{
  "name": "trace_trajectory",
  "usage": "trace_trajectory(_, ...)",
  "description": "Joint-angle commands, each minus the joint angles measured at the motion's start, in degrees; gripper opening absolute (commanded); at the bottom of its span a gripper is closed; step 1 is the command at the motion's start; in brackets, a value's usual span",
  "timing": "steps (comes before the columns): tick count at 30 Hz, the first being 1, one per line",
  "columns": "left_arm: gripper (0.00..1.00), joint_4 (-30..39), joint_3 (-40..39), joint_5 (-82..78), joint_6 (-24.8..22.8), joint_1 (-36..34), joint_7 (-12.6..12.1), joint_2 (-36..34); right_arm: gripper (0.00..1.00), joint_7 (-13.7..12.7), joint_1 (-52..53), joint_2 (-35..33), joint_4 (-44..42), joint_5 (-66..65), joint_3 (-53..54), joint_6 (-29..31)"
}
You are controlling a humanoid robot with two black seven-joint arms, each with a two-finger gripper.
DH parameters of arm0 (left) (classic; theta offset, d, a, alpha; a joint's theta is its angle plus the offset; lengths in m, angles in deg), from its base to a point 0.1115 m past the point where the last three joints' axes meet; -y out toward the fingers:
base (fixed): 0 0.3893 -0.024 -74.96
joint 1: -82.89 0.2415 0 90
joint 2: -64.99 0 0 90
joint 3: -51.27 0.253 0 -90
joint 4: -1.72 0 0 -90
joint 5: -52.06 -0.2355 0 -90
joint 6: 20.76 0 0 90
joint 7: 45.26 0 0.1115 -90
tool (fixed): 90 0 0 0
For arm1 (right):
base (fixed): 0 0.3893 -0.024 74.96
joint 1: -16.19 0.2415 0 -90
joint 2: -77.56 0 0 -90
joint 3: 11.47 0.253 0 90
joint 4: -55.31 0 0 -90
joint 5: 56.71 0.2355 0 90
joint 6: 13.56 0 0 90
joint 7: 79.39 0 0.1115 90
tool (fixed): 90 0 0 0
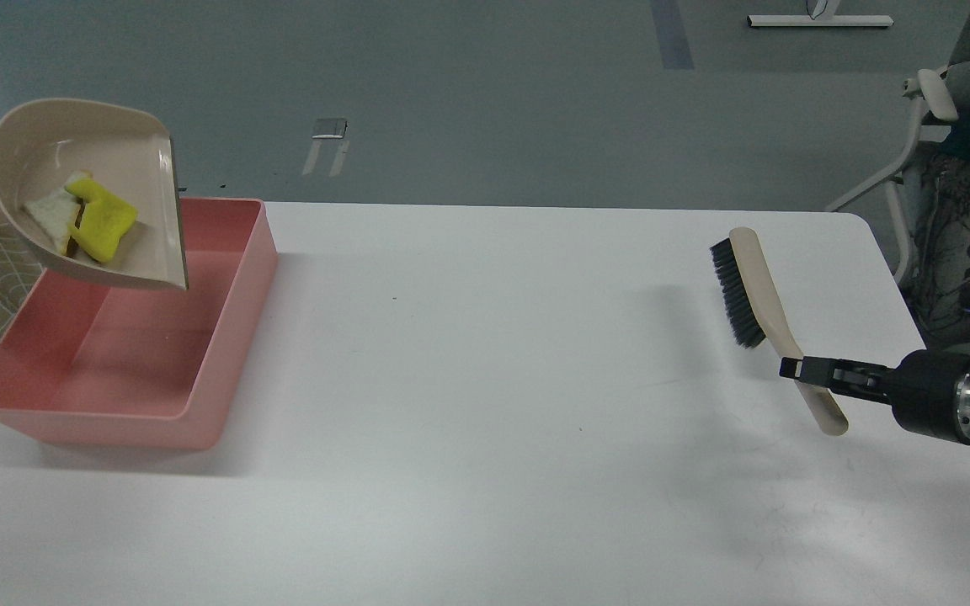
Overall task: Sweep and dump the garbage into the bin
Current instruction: 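Lift the dustpan over the pink bin and tip it to dump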
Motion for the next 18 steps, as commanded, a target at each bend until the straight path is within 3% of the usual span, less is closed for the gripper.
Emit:
trace_trajectory(1,0.0,0.05,0.12,-11.23,5.51,-0.08,0.01,-1.53,0.0,-0.03,0.0,0.02,0.13,0.0,0.01,0.02)
trace_trajectory(5,0.0,0.14,0.3,-22.93,13.6,-0.08,0.01,-3.2,0.0,0.06,-0.09,-0.06,0.22,0.0,0.01,0.02)
trace_trajectory(8,0.0,0.14,0.3,-27.0,17.05,-0.08,0.01,-4.43,0.0,-0.03,0.0,-0.07,0.31,0.0,0.01,0.02)
trace_trajectory(14,0.0,0.22,-1.55,-22.71,18.55,-2.45,0.01,-6.63,0.0,0.06,-0.09,-0.07,0.31,0.0,0.01,0.02)
trace_trajectory(18,0.0,2.76,-1.46,-13.85,16.71,-8.94,0.01,-6.99,0.0,0.06,-0.08,-0.07,0.39,0.0,0.01,0.19)
